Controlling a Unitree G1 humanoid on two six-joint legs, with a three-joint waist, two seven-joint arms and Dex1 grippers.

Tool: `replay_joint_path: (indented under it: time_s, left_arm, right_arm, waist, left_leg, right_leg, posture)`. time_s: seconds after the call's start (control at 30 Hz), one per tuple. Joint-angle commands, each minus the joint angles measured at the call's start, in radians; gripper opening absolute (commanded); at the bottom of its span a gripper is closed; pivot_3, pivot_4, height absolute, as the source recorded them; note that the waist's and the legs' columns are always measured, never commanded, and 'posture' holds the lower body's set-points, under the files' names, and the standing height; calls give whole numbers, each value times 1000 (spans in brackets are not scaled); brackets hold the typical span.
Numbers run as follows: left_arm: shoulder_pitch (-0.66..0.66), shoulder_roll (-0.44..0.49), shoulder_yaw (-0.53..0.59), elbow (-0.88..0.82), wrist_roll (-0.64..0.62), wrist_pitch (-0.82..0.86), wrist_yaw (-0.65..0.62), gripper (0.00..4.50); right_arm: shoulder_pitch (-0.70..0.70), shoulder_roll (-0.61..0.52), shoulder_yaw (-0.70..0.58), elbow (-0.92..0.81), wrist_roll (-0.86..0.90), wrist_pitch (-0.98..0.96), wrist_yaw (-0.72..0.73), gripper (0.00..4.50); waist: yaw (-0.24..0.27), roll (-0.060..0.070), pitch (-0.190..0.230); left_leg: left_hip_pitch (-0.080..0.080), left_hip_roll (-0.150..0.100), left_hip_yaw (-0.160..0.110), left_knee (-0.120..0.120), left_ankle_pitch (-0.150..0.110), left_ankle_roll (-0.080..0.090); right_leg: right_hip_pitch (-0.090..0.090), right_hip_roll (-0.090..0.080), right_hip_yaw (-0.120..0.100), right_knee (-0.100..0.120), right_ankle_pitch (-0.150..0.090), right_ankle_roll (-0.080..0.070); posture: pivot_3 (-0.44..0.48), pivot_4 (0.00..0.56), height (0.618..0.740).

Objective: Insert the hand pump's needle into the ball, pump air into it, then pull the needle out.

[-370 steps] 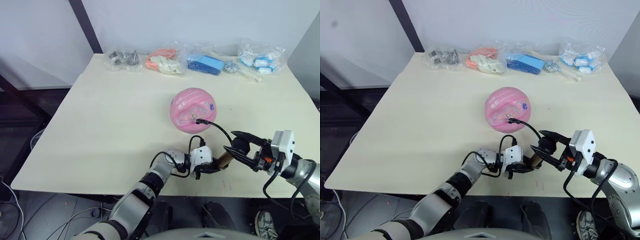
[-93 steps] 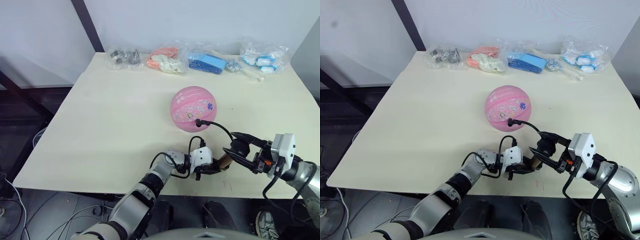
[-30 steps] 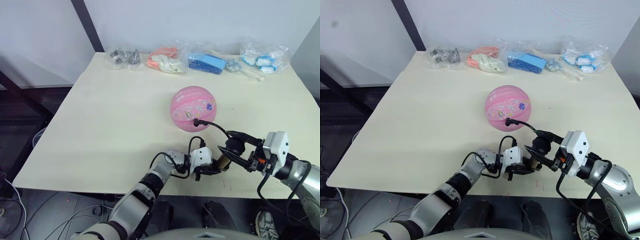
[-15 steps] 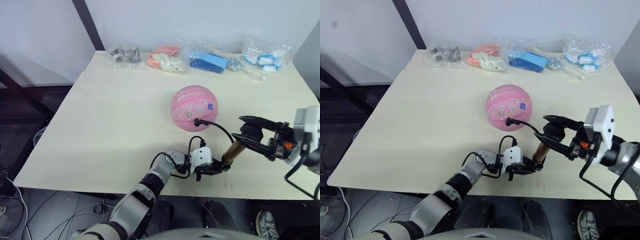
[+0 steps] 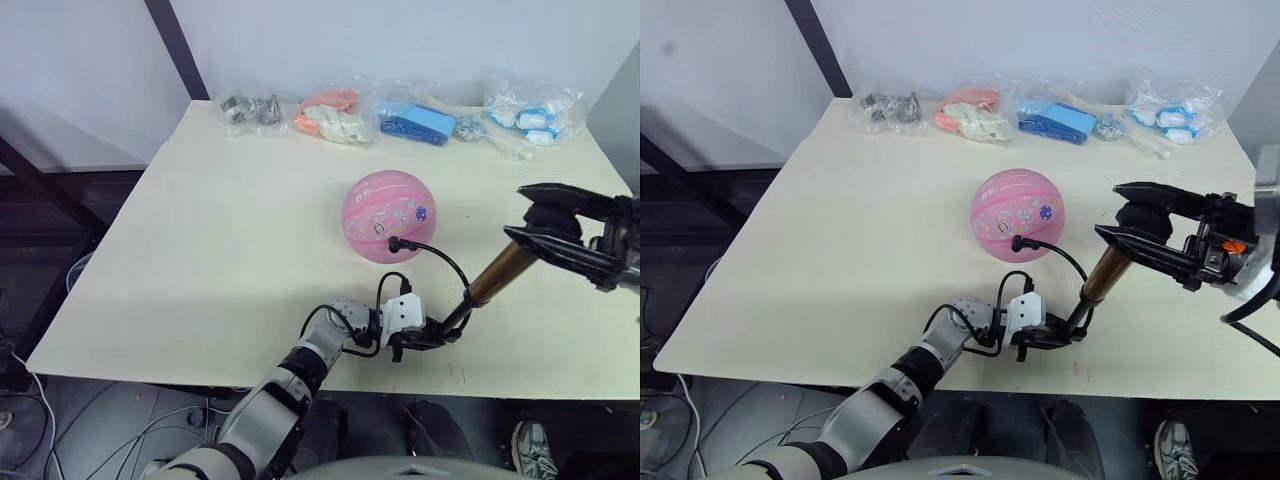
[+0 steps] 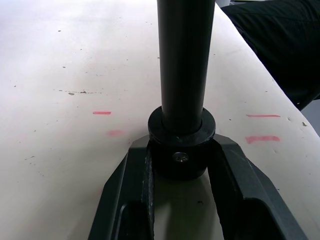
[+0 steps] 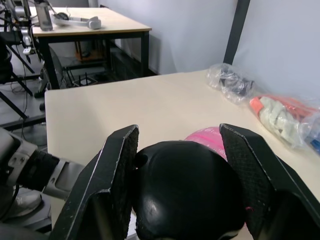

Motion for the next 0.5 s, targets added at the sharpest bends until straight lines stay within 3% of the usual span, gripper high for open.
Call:
replay_joint_path:
  time_s: [0.03, 0.37, 0.5]
  left_arm:
    - [37, 19, -21, 44, 26, 21, -4, 1030]
    - [31, 17, -16, 40, 22, 43, -6, 1030]
    - [25, 16, -15, 46, 25, 43, -1, 1030]
  right_arm:
    - [-10, -7, -49, -6, 5, -5, -8, 2158]
    - [142, 165, 182, -70, -187, -91, 31, 2158]
    - [184, 228, 297, -46, -349, -178, 49, 2158]
  waist:
    - [0, 0, 0]
    - [-2, -1, -1]
    - [-2, -1, -1]
  left_leg:
    - [0, 0, 0, 0, 0, 0]
    - [3, 0, 0, 0, 0, 0]
    - [5, 0, 1, -2, 0, 0]
  right_leg:
    - [0, 0, 0, 0, 0, 0]
    - [1, 1, 0, 0, 0, 0]
    - [2, 2, 0, 0, 0, 0]
  posture:
    - [0, 150, 740]
    - [0, 150, 740]
    - [0, 150, 740]
